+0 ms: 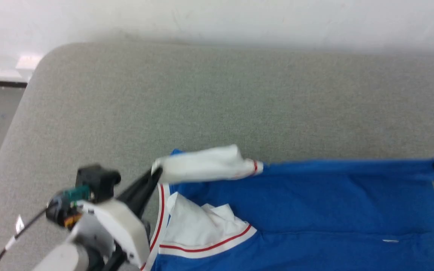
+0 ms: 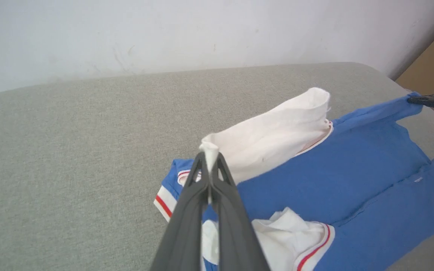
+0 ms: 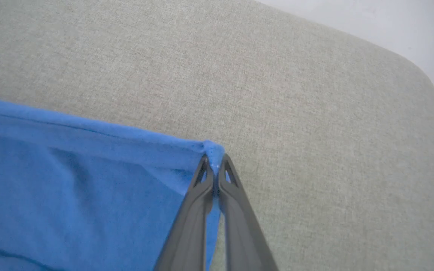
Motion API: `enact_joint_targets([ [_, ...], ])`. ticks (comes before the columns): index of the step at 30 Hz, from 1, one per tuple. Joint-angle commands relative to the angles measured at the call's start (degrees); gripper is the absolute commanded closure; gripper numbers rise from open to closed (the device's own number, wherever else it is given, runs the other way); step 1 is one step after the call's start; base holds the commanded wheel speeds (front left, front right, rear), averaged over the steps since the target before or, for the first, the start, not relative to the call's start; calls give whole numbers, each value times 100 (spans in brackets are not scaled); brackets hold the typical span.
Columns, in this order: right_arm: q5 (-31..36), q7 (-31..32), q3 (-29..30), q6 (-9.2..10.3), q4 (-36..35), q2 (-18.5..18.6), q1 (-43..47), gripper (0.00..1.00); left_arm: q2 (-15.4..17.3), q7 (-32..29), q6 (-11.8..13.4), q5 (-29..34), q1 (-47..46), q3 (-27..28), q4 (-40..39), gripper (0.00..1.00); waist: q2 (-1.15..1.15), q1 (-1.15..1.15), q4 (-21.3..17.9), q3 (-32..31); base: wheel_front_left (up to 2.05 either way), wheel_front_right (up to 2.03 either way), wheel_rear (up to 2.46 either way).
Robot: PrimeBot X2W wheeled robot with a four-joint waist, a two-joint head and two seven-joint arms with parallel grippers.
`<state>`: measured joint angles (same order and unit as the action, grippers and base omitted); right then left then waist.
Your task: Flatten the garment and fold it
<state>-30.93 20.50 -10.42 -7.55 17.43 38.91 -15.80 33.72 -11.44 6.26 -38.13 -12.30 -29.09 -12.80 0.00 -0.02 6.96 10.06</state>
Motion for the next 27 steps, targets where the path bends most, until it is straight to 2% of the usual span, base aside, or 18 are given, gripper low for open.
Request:
enact_joint_targets([
  [1, 81, 23, 211, 6, -205, -153, 434, 100, 97, -36, 143, -87, 392, 32, -117, 100, 0, 2, -175, -415, 0, 0, 0],
  [7, 114, 547, 604, 6, -892, -432, 1746, 100, 251, -139, 292, -335, 1373, -130, -87, 100, 0, 2, -182, -484, 0, 0, 0],
  [13, 232, 1058, 674, 6, -1176, -400, 2359, 100, 227, -122, 97, -229, 1564, -469, 492, 100, 0, 2, -183, -457, 0, 0, 0],
  [17, 321, 1128, 670, 6, -1140, -376, 2427, 100, 48, 6, -66, -103, 1374, -637, 965, 100, 0, 2, -158, -429, 0, 0, 0],
  [18, 380, 1068, 666, 6, -1132, -373, 2397, 57, 3, 65, -99, -61, 1315, -663, 1070, 100, 0, 2, -158, -422, 0, 0, 0],
  [19, 416, 1020, 659, 6, -1101, -390, 2365, 0, -36, 121, -130, -15, 1265, -693, 1174, 66, 0, 2, -160, -419, 0, 0, 0],
  [20, 432, 996, 645, 6, -1065, -411, 2340, 0, -71, 171, -157, 26, 1223, -724, 1273, 0, 0, 2, -163, -418, 0, 0, 0],
  [27, 237, 922, 661, 6, -1260, -465, 2201, 0, -232, 794, -197, 149, 1019, -593, 1544, 0, 0, 2, -163, -578, 0, 0, 0],
])
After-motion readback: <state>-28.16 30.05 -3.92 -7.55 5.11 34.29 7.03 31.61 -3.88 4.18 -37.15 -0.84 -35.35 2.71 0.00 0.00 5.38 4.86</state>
